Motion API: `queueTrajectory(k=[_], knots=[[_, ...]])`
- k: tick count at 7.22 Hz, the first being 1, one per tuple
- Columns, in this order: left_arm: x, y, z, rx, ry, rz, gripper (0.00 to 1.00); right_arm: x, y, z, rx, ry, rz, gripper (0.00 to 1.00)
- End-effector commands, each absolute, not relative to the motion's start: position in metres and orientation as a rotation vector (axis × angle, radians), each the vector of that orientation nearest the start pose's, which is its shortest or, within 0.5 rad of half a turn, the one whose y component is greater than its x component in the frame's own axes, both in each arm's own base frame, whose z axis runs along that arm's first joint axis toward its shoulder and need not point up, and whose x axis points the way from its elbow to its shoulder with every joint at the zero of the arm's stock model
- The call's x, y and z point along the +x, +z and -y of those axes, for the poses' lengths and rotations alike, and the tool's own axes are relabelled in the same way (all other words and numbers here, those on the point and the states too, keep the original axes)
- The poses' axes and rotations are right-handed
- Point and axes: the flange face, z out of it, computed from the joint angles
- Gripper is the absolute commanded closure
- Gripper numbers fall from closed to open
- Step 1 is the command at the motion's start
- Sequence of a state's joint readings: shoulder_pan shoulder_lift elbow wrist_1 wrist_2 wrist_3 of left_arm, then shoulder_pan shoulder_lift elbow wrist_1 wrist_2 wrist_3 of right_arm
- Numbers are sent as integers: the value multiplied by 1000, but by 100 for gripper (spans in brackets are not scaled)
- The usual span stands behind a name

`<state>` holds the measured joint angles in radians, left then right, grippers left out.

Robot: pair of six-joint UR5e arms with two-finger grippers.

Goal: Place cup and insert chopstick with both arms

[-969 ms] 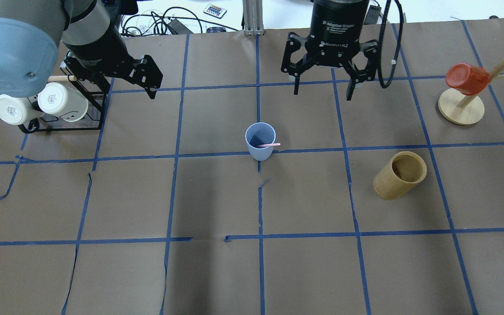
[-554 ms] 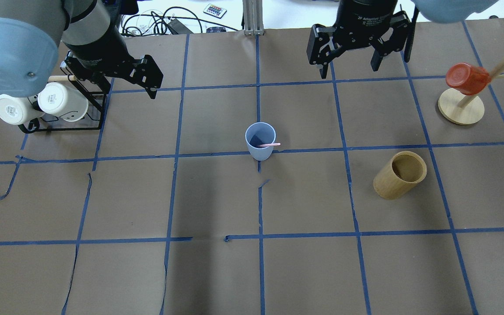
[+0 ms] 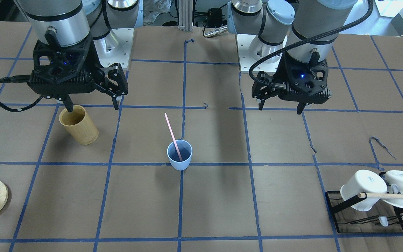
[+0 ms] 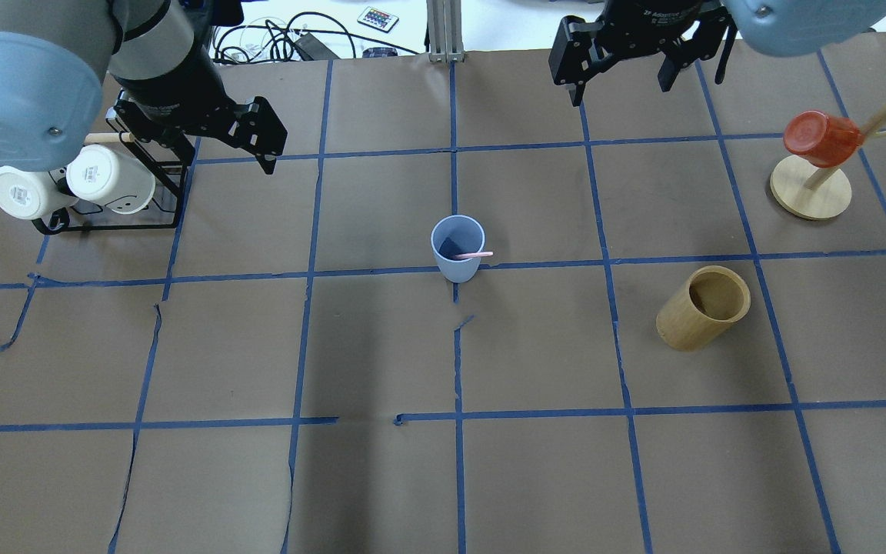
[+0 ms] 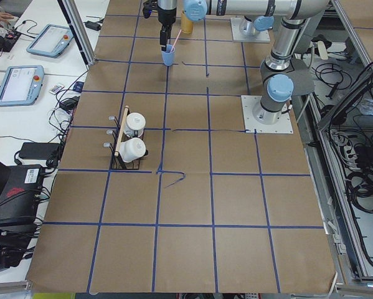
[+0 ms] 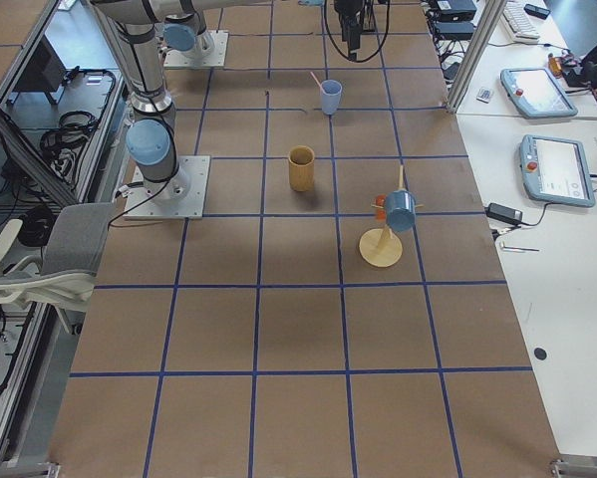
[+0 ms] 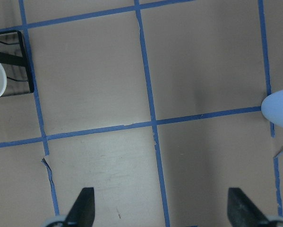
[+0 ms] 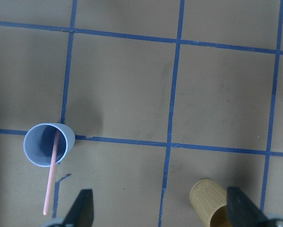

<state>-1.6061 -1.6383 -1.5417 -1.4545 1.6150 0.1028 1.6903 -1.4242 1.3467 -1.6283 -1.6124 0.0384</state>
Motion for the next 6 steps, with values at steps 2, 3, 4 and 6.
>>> queueTrajectory(k=[2,3,4,6], knots=[[-147,480,523,211,-119,-3085,0,177,530,554,69,-228,-3154,0],[-147,480,523,211,-119,-3085,0,170,530,555,88,-220,-3153,0],[-147,480,523,211,-119,-3085,0,170,529,553,90,-191,-3155,0],[-147,480,523,211,-119,-3085,0,169,517,537,87,4,-3170,0]])
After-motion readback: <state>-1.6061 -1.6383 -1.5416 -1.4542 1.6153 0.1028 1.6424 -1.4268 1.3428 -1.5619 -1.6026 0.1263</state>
